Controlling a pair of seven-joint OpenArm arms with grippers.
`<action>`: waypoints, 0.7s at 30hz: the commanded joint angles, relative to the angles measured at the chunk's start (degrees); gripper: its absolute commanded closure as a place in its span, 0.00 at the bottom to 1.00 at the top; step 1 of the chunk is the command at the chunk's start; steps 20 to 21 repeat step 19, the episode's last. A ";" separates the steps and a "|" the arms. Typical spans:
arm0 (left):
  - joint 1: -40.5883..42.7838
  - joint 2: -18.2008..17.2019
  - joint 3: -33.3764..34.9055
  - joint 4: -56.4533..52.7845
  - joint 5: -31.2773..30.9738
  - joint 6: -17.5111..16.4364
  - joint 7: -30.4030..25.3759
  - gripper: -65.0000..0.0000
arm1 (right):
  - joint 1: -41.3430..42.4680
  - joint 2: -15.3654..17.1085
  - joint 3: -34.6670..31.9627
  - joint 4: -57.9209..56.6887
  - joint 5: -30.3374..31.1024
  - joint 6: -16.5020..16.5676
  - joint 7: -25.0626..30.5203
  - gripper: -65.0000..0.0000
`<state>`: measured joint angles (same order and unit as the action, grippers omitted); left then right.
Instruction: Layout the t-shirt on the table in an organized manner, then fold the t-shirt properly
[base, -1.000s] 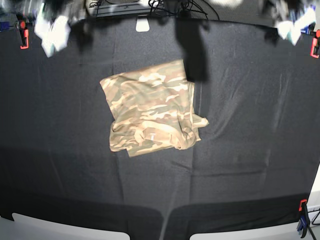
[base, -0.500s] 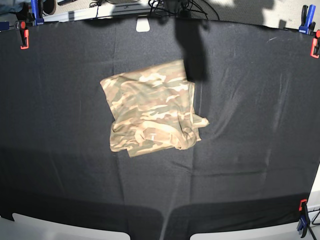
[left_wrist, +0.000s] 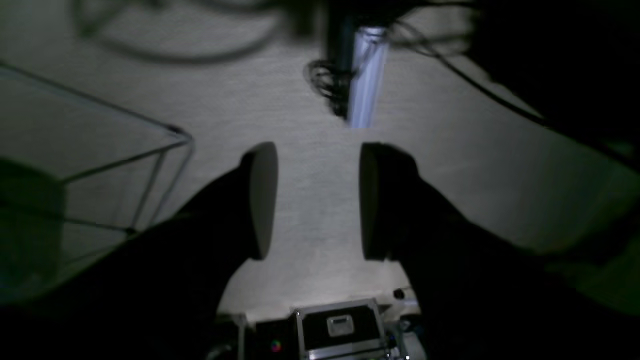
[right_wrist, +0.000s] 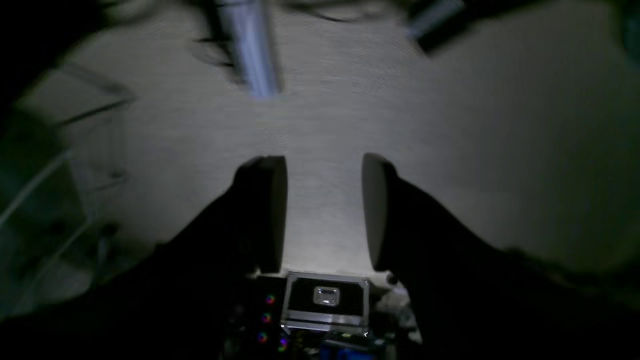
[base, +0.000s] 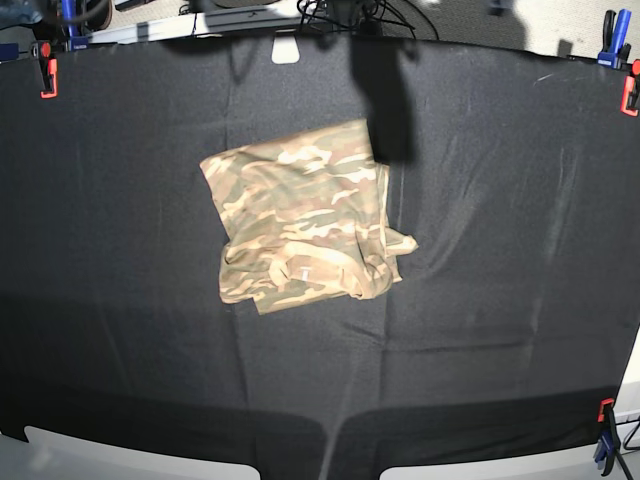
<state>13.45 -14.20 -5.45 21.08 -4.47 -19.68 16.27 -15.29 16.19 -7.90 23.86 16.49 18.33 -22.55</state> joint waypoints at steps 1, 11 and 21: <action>0.31 -0.90 -0.07 0.17 -0.07 0.09 -0.04 0.62 | 0.52 0.33 0.04 -0.22 0.50 0.31 0.35 0.63; -0.35 0.48 -0.07 3.15 -0.04 3.45 -0.31 0.73 | 0.96 -1.11 0.04 -0.26 0.59 3.34 9.68 0.63; -0.33 2.49 -0.07 3.13 0.02 3.43 -0.94 0.73 | 0.85 -1.29 0.02 -0.24 0.63 4.39 10.32 0.63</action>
